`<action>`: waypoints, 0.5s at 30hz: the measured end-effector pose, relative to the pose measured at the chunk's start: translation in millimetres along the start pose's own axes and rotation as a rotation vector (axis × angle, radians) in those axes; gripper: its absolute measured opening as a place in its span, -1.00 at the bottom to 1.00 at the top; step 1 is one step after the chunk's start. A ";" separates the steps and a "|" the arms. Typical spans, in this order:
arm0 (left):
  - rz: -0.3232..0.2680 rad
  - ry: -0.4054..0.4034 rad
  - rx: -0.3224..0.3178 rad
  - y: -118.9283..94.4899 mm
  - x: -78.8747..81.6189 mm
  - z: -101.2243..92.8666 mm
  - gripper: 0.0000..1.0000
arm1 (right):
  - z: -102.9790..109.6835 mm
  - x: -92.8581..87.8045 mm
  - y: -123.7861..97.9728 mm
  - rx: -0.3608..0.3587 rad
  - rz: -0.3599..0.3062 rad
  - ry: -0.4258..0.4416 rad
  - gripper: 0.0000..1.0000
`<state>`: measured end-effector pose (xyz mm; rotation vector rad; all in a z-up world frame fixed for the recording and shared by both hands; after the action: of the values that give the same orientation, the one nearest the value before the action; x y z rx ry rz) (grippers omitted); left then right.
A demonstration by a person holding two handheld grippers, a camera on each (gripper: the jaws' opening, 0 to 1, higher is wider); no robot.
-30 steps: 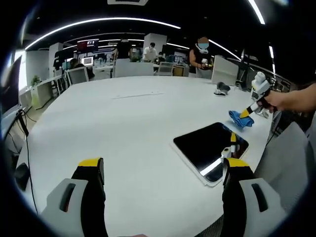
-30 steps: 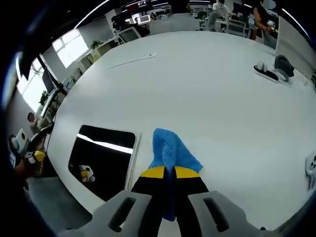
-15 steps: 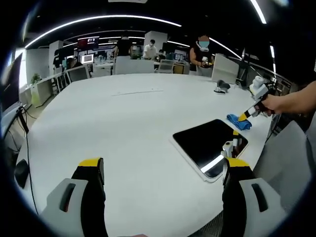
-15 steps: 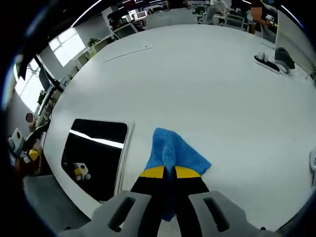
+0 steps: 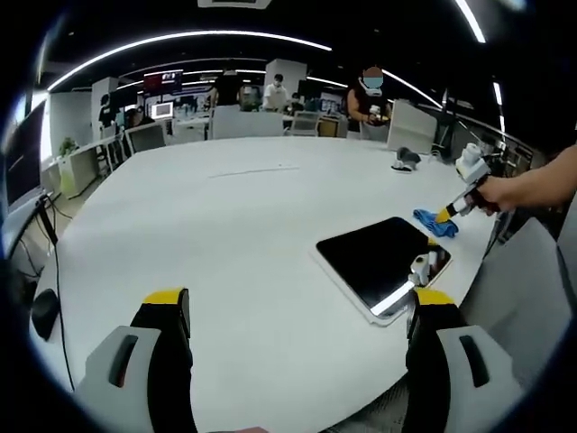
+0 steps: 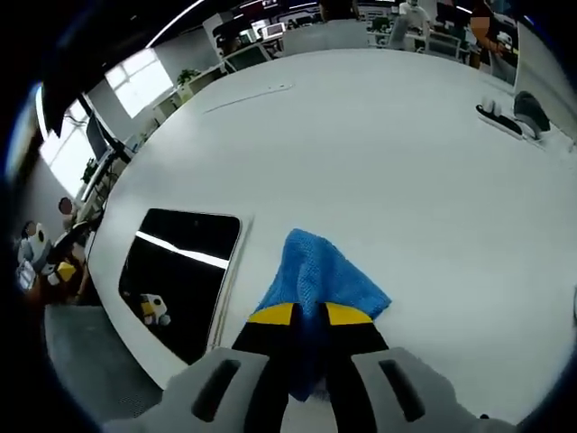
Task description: Wipe the mirror surface with the cleaning cloth until all visible marks leave the cleaned area.
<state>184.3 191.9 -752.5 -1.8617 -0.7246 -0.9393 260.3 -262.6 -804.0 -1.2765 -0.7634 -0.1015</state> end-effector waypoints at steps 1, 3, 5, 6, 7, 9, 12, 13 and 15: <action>-0.006 -0.004 -0.002 -1.8 1.0 0.2 0.98 | -0.9 4.3 -4.9 0.008 -0.028 -0.024 -0.67; -0.012 -0.026 -0.006 -4.6 1.6 1.7 0.98 | -1.4 14.3 -18.4 0.055 -0.090 -0.088 -0.49; -0.023 -0.039 -0.006 -7.8 1.5 3.3 0.98 | -2.0 20.5 -30.3 0.099 -0.160 -0.119 -0.24; -0.024 -0.040 -0.001 -8.7 1.1 3.8 0.98 | -2.9 21.0 -34.9 0.104 -0.191 -0.132 -0.08; -0.026 -0.039 0.001 -9.4 1.0 2.8 0.98 | -2.4 20.1 -40.6 0.128 -0.239 -0.156 0.03; -0.032 -0.047 -0.001 -10.3 0.4 2.2 0.98 | -6.5 8.3 -46.7 0.110 -0.261 -0.163 0.27; -0.027 -0.049 -0.009 -11.3 -1.4 -1.4 0.98 | -8.5 -9.1 -51.8 0.112 -0.335 -0.167 0.49; -0.026 -0.042 -0.010 -11.6 -2.6 -2.5 0.98 | -8.5 -11.9 -52.5 0.112 -0.344 -0.171 0.55; -0.025 -0.040 -0.013 -12.6 -4.0 -3.3 0.98 | -10.9 -29.1 -52.0 0.097 -0.362 -0.200 0.71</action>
<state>171.3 193.9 -749.1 -1.8913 -0.7696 -0.9273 218.8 -298.8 -778.6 -1.0559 -1.1549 -0.2284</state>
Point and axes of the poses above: the point that each gripper's makers call its tool centre point, and the gripper's own axes: y roughly forward along the fingers, z roughly to its left, x roughly out of its top, the point moved 7 cm from there along -y, roughly backward along the fingers, and after that the axes turned 14 degrees about -y, right-handed, at the moved point
